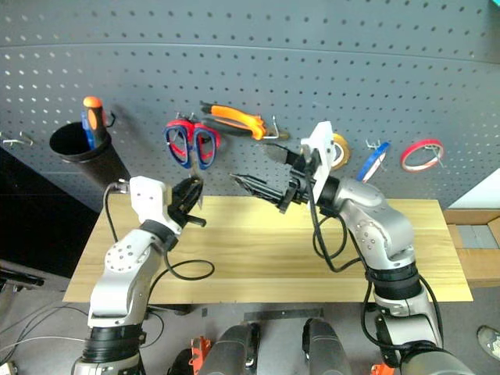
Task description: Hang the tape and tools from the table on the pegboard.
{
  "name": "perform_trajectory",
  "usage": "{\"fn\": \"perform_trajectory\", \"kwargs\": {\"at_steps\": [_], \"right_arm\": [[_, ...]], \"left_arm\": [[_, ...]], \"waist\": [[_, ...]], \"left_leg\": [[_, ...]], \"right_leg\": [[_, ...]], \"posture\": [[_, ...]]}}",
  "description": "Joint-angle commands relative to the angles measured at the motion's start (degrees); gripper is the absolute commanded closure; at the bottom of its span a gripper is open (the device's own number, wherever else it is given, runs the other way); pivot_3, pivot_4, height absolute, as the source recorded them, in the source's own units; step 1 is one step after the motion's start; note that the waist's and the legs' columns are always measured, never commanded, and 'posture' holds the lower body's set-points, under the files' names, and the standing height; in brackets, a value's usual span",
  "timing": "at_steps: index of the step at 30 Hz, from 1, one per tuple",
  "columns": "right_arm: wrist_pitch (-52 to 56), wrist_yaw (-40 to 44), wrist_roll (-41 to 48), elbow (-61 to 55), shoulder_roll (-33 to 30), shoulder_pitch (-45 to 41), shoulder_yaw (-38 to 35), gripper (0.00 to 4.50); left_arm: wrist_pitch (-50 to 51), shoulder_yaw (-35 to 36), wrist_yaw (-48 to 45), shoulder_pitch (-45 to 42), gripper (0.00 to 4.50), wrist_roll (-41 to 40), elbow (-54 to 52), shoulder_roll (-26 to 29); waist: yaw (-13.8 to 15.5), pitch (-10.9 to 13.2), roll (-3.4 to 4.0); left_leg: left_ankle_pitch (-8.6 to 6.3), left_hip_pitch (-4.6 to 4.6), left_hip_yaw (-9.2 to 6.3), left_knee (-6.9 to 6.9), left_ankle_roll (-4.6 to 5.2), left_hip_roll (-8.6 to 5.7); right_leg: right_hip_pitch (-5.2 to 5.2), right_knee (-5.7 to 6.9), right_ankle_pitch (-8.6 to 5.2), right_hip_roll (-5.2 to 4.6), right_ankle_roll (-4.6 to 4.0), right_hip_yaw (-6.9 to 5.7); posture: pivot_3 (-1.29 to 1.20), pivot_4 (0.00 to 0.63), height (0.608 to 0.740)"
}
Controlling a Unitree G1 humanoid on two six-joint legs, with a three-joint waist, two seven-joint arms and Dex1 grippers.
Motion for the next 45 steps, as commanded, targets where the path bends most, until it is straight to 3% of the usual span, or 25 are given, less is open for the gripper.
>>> {"fn": "perform_trajectory", "kwargs": {"at_steps": [1,5,10,15,18,22,28,34,45], "right_arm": [[-1.61,-0.22,-0.62,-1.49,0.07,-1.35,0.04,0.00],[-1.98,0.53,-1.24,-0.89,0.19,-1.48,0.19,0.00],[-0.95,2.57,0.20,-1.10,-0.38,-1.05,0.23,0.00],[0.46,4.79,-1.30,-0.92,-1.26,-0.42,3.63,0.00],[3.44,2.70,-5.16,1.60,-1.77,-1.34,7.84,0.00],[4.56,-2.42,-11.06,7.09,-0.23,-2.20,10.83,0.00],[3.88,-2.31,-14.95,6.59,-0.21,0.59,13.84,0.00],[3.72,-1.34,-17.37,4.98,-0.69,3.76,16.34,0.00],[4.45,-1.44,-18.15,4.03,-0.27,5.00,16.41,0.00]], "left_arm": [[1.97,1.71,0.24,1.82,2.68,-1.90,-3.37,0.20],[2.90,4.68,-0.94,6.47,1.32,-5.35,-9.04,1.12],[10.57,11.00,-1.54,16.43,1.32,-14.32,-20.30,2.19],[19.42,19.20,1.11,22.36,1.32,-17.83,-17.84,5.96],[25.28,21.97,6.72,19.45,1.32,-16.29,-12.69,7.37],[28.71,17.56,6.95,13.40,1.32,-14.17,-8.79,10.61],[34.41,14.13,8.86,4.57,1.32,-10.72,0.91,13.27],[35.57,12.24,10.22,-4.37,1.32,-6.99,13.90,14.51],[27.85,7.23,4.11,-18.51,1.32,-2.75,38.88,15.52]], "waist": [[-0.29,-0.02,-0.01],[-0.55,-0.05,-0.06],[-0.72,-0.09,-0.09],[-0.59,-0.16,-0.08],[-0.02,-0.29,-0.10],[0.80,-0.38,-0.25],[0.58,-0.44,-0.33],[0.40,-0.45,-0.34],[0.48,-0.53,-0.47]], "left_leg": [[0.00,0.00,0.00,0.00,0.00,0.00],[0.01,0.00,-0.01,0.00,-0.01,0.00],[0.01,0.00,-0.04,-0.01,-0.01,0.02],[-0.01,0.05,-0.06,-0.03,0.02,0.02],[-0.08,0.14,-0.13,-0.02,0.16,0.02],[-0.04,0.37,-0.14,-0.02,0.11,-0.02],[0.12,0.37,-0.20,-0.06,-0.17,-0.06],[0.13,0.31,-0.10,-0.16,-0.20,-0.02],[0.15,0.27,-0.09,-0.11,-0.24,-0.06]], "right_leg": [[0.00,0.00,0.00,0.00,0.00,0.01],[0.00,0.02,0.00,0.00,0.00,0.02],[0.00,-0.01,0.00,-0.01,0.00,0.05],[0.04,0.04,0.00,0.00,-0.01,0.04],[0.11,0.12,0.01,0.02,-0.03,-0.03],[0.38,0.10,0.05,0.03,-0.09,-0.05],[0.37,0.07,0.06,0.03,-0.09,-0.03],[0.11,0.08,0.06,0.07,-0.10,-0.02],[0.11,0.06,0.06,0.04,-0.09,-0.07]], "posture": [[0.05,0.220,0.740],[0.06,0.221,0.740],[0.09,0.226,0.740],[0.12,0.228,0.740],[0.12,0.226,0.740],[0.12,0.228,0.740],[0.11,0.232,0.740],[0.10,0.226,0.740],[0.09,0.230,0.740]]}}
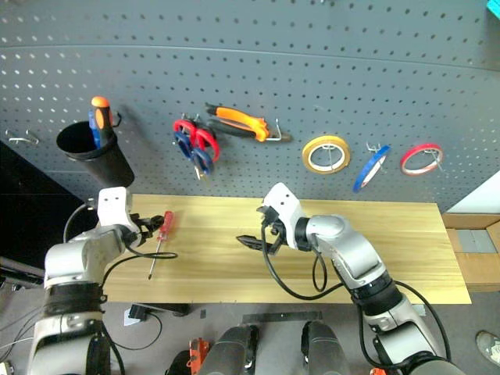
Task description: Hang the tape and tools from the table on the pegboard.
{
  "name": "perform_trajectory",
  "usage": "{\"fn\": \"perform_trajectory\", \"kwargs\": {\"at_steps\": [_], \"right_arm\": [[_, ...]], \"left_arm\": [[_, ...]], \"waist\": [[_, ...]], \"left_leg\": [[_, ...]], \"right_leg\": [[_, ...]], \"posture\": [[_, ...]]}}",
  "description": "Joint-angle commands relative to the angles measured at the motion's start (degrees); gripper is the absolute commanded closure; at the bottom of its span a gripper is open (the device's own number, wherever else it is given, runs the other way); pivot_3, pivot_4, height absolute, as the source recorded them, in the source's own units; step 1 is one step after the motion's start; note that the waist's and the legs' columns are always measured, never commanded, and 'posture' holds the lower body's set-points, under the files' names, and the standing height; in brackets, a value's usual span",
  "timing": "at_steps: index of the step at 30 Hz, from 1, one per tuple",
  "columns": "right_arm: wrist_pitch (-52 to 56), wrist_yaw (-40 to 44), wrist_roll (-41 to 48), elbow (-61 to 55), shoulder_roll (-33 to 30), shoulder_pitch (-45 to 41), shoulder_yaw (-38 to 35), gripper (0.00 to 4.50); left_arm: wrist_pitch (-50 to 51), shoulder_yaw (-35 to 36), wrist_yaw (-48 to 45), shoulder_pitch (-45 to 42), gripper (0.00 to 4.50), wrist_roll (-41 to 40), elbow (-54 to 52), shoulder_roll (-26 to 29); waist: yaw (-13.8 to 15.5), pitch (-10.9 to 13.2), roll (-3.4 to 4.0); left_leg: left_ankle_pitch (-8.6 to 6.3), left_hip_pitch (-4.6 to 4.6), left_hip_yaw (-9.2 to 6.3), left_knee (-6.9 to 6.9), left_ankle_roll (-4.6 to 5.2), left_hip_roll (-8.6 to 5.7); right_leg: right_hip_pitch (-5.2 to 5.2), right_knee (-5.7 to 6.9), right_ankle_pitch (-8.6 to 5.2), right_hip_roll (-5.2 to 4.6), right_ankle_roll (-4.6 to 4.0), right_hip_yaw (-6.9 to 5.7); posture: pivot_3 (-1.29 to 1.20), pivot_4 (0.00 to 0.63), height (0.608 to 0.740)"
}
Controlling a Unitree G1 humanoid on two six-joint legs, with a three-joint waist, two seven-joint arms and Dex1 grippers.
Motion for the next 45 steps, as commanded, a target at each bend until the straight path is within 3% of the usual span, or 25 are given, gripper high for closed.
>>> {"fn": "perform_trajectory", "kwargs": {"at_steps": [1,14,17,22,23,27,30,33,36,41,45], "right_arm": [[-0.17,0.34,-0.04,-3.17,-0.17,0.25,-0.35,0.00],[1.13,0.00,-0.35,-4.02,-0.55,0.48,-0.89,0.00],[1.19,-0.09,-0.49,-3.82,-0.62,0.26,-1.15,0.00],[0.87,0.10,-0.72,-3.27,-0.64,-0.32,-1.59,0.00],[0.79,0.14,-0.74,-3.20,-0.63,-0.45,-1.70,0.00],[0.25,0.94,-0.29,-3.32,-0.82,-0.94,-2.36,0.00],[0.68,4.91,4.44,-6.12,-0.81,-0.50,-4.50,0.00],[0.45,9.50,10.49,-9.22,-0.62,0.14,-7.23,0.00],[0.49,10.31,13.94,-9.67,0.34,-0.83,-9.76,0.00],[1.27,11.57,17.64,-9.17,1.23,-2.34,-10.83,0.00],[1.15,12.55,19.68,-7.80,2.18,-4.47,-11.33,0.00]], "left_arm": [[-3.76,-0.46,-1.28,-2.80,1.32,1.94,6.61,1.33],[-13.46,-4.67,-6.05,-12.75,1.32,7.24,30.36,1.12],[-13.50,-4.57,-6.84,-12.62,1.83,7.45,31.49,0.82],[-12.61,-3.87,-7.16,-10.77,3.55,7.01,29.87,0.62],[-12.03,-3.53,-7.31,-10.00,3.73,6.63,28.37,0.69],[-8.01,-4.39,-9.86,-1.32,3.72,6.01,10.27,2.32],[-3.19,-4.93,-12.57,10.08,3.72,4.64,-12.89,4.38],[0.48,-2.17,-12.97,18.66,3.72,1.88,-30.23,4.70],[-2.26,6.22,-12.97,28.54,3.72,-1.71,-46.21,2.33],[-21.89,15.47,-13.81,33.88,3.72,-9.03,-58.41,-8.17],[-18.97,16.10,-10.75,30.06,3.72,-9.59,-61.70,-4.89]], "waist": [[-0.02,0.00,-0.01],[-0.25,0.00,-0.01],[-0.46,0.00,-0.01],[-0.90,0.00,-0.01],[-0.95,0.00,-0.01],[-1.61,0.00,-0.01],[-1.90,0.00,-0.02],[-1.59,-0.01,0.01],[-1.39,-0.07,-0.03],[-0.44,-0.11,-0.05],[0.36,-0.21,-0.04]], "left_leg": [[0.00,0.00,0.01,0.00,0.00,0.00],[0.00,-0.09,0.02,0.02,0.01,0.00],[-0.01,-0.10,0.03,0.02,0.02,0.00],[-0.01,-0.12,0.03,0.02,0.02,0.00],[-0.01,-0.12,0.03,0.02,0.02,0.00],[-0.01,-0.14,0.02,0.02,0.02,0.01],[-0.01,-0.19,-0.01,-0.01,0.01,0.08],[-0.02,-0.29,-0.06,-0.07,-0.01,0.12],[-0.03,-0.29,-0.10,-0.04,0.00,0.12],[-0.03,-0.26,-0.11,-0.02,0.01,0.10],[0.00,-0.20,-0.14,-0.02,0.00,0.11]], "right_leg": [[-0.02,0.01,0.00,0.00,0.00,0.00],[-0.10,0.02,0.00,0.00,0.00,-0.05],[-0.12,0.03,0.00,0.00,0.00,-0.05],[-0.14,0.04,0.00,0.00,0.00,-0.03],[-0.14,0.05,0.00,-0.01,0.00,-0.02],[-0.13,0.02,0.00,-0.03,0.00,0.07],[-0.19,-0.02,0.00,-0.01,0.00,0.13],[-0.21,-0.12,0.00,-0.02,-0.01,0.11],[-0.14,-0.17,0.00,-0.04,-0.01,0.09],[-0.11,-0.16,0.02,-0.08,-0.05,0.04],[-0.04,-0.04,0.05,-0.04,-0.09,-0.04]], "posture": [[0.08,0.236,0.740],[0.06,0.248,0.740],[0.05,0.247,0.740],[0.05,0.243,0.740],[0.05,0.243,0.740],[0.05,0.237,0.740],[0.05,0.233,0.740],[0.06,0.229,0.740],[0.08,0.222,0.740],[0.11,0.214,0.740],[0.13,0.209,0.740]]}}
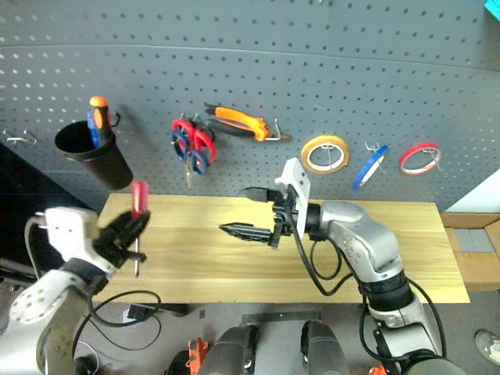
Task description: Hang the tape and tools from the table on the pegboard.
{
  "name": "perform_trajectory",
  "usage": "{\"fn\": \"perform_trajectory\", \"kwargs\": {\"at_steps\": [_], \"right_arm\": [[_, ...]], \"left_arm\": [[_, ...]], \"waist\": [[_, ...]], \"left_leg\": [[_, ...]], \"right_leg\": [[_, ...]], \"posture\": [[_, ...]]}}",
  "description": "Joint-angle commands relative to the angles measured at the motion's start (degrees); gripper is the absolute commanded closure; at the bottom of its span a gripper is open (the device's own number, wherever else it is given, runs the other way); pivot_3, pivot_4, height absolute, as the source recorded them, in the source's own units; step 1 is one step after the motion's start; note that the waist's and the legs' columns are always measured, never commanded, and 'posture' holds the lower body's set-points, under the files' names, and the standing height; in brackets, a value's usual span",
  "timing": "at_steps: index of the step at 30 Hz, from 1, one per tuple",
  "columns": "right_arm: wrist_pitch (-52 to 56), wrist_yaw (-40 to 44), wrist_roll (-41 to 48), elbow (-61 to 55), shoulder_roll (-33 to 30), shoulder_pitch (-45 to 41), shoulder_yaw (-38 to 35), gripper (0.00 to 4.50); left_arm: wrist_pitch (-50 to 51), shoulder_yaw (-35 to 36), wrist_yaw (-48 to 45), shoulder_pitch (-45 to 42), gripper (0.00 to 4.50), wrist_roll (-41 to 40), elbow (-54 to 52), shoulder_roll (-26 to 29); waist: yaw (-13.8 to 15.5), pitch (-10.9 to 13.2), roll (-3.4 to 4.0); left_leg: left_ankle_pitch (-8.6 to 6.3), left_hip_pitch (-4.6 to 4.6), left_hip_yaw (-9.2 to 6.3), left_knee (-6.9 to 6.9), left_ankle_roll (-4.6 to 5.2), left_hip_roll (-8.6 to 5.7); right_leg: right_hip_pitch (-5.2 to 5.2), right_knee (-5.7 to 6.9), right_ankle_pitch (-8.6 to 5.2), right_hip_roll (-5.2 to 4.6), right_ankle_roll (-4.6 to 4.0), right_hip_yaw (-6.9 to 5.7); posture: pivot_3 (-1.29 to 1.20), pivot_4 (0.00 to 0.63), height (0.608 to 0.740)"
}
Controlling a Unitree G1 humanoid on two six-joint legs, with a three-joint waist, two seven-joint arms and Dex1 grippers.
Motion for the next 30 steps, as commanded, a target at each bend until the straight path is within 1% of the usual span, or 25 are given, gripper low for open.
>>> {"fn": "perform_trajectory", "kwargs": {"at_steps": [1,4,6,10,14,19,23,27,30], "right_arm": [[-0.40,1.60,2.83,-0.38,0.65,-2.14,-1.27,0.00],[-0.77,2.15,3.62,0.10,0.92,-3.38,-1.29,0.00],[-1.23,1.99,3.77,0.33,1.19,-3.98,-1.57,0.00],[-2.50,-0.58,3.76,1.37,2.77,-6.14,-3.87,0.00],[-4.87,-4.17,2.68,2.62,4.93,-8.64,-5.76,0.00],[-9.61,-8.71,-0.30,5.19,7.63,-12.14,-6.48,0.00],[-13.78,-11.27,-4.04,7.13,8.74,-13.72,-5.64,0.00],[-14.69,-11.66,-5.14,7.36,9.06,-13.76,-5.00,0.00],[-14.76,-11.82,-5.28,7.17,9.05,-13.60,-4.84,0.00]], "left_arm": [[0.46,2.49,2.96,-6.11,3.72,-2.80,-4.68,3.62],[1.94,5.02,4.15,-13.25,3.72,-7.00,-4.15,7.76],[2.49,7.13,4.67,-15.43,3.72,-8.70,-3.52,9.93],[2.99,11.07,6.90,-19.05,3.72,-11.52,-1.48,13.10],[1.39,13.19,9.05,-23.14,3.72,-11.59,2.37,15.57],[-4.93,9.98,10.06,-30.10,3.72,-5.30,10.30,19.72],[-10.42,6.98,10.06,-36.25,3.72,-1.05,18.35,21.65],[-16.13,4.26,7.87,-39.69,3.72,1.67,25.86,21.98],[-19.96,1.79,6.34,-42.52,3.72,2.35,31.03,20.74]], "waist": [[0.17,-0.01,-0.01],[0.28,-0.15,-0.22],[0.08,-0.20,-0.22],[-0.26,-0.32,-0.20],[-0.18,-0.33,-0.21],[-0.07,-0.36,-0.25],[0.06,-0.43,-0.35],[-0.08,-0.50,-0.37],[-0.09,-0.50,-0.37]], "left_leg": [[0.00,0.03,-0.01,0.03,0.03,-0.01],[-0.04,0.03,-0.06,0.11,0.18,-0.04],[0.07,0.05,-0.04,0.11,-0.03,-0.05],[0.09,0.09,0.03,0.03,-0.05,-0.03],[0.10,0.07,0.03,0.01,-0.08,-0.02],[0.11,0.08,0.04,0.02,-0.10,-0.05],[0.12,0.08,0.05,0.02,-0.12,-0.06],[0.12,0.08,0.12,0.02,-0.12,-0.08],[0.13,0.07,0.13,0.00,-0.12,-0.07]], "right_leg": [[0.05,0.01,0.00,0.00,-0.01,-0.01],[0.11,-0.01,0.06,0.04,0.03,-0.04],[0.11,0.00,0.07,0.05,0.02,-0.01],[0.00,-0.01,0.06,0.10,0.02,0.06],[-0.02,-0.01,0.06,0.11,0.01,0.05],[-0.02,0.02,0.06,0.10,0.01,0.04],[-0.02,0.01,0.06,0.10,0.02,0.00],[-0.07,0.01,0.06,0.10,0.02,-0.01],[-0.11,0.04,0.06,0.10,0.01,-0.02]], "posture": [[0.14,0.207,0.740],[0.14,0.198,0.740],[0.14,0.196,0.740],[0.14,0.196,0.740],[0.14,0.190,0.740],[0.14,0.183,0.740],[0.13,0.179,0.740],[0.13,0.180,0.740],[0.13,0.180,0.740]]}}
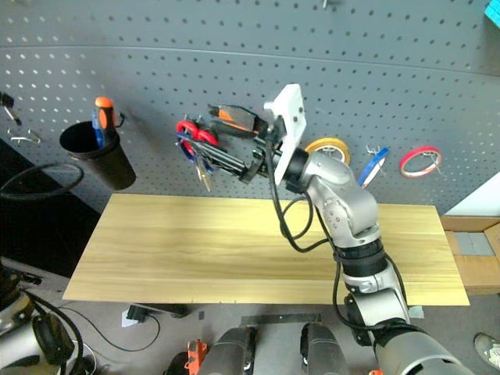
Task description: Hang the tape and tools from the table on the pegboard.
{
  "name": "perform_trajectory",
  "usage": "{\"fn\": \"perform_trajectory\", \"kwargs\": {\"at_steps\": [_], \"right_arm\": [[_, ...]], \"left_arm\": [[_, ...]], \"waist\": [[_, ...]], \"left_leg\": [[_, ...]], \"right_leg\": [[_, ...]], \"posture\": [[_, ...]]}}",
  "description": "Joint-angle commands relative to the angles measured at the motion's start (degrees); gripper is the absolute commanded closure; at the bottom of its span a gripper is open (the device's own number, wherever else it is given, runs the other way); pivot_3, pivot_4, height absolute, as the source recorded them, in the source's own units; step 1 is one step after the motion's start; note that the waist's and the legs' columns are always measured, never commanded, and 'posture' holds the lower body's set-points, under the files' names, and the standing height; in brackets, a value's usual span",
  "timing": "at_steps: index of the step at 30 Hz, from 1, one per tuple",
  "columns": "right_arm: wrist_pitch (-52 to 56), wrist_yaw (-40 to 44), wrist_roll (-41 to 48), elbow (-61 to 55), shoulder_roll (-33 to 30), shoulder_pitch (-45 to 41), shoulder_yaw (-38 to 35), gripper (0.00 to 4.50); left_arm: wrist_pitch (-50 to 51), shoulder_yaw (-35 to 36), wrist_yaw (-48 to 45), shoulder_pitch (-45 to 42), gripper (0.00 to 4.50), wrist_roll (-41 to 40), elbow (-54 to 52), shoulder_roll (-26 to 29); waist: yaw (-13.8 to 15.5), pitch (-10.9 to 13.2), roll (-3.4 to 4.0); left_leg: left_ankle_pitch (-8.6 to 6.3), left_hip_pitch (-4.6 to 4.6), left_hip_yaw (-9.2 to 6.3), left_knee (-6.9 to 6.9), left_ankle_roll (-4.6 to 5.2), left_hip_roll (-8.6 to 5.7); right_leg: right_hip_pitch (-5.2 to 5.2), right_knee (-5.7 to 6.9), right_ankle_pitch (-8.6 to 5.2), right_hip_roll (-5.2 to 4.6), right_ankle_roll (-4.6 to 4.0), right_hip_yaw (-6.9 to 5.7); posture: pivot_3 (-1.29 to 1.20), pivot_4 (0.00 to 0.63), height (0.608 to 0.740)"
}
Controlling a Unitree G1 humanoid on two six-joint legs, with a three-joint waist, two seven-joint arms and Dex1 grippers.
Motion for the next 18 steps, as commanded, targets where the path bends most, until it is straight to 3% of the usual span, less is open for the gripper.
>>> {"fn": "perform_trajectory", "kwargs": {"at_steps": [1,9,18], "right_arm": [[-1.69,-0.16,-0.14,-1.77,0.21,-0.78,-0.19,0.00],[-0.80,-0.85,0.01,-3.27,-0.53,-0.36,-0.22,0.00],[-0.15,-1.21,0.62,-4.16,-1.58,-0.17,-0.28,0.00]], "left_arm": [[-6.07,-2.39,-2.10,-3.69,3.72,1.34,4.51,-0.19],[-12.75,-6.36,-6.26,-3.12,3.72,1.98,13.71,-4.15],[-9.66,-4.82,-5.28,3.26,3.72,-0.31,10.36,-5.52]], "waist": [[0.01,-0.01,-0.02],[-0.15,-0.03,-0.01],[-0.48,-0.03,-0.01]], "left_leg": [[0.00,-0.01,0.00,0.00,0.00,0.00],[0.00,-0.01,0.05,0.01,0.00,0.01],[-0.01,-0.02,0.04,0.01,0.02,0.03]], "right_leg": [[0.00,-0.01,0.00,0.00,0.00,0.00],[-0.02,0.00,0.00,0.00,0.00,0.01],[-0.04,0.00,0.00,-0.01,0.00,0.07]], "posture": [[0.12,0.182,0.740],[0.09,0.188,0.740],[0.08,0.190,0.740]]}}
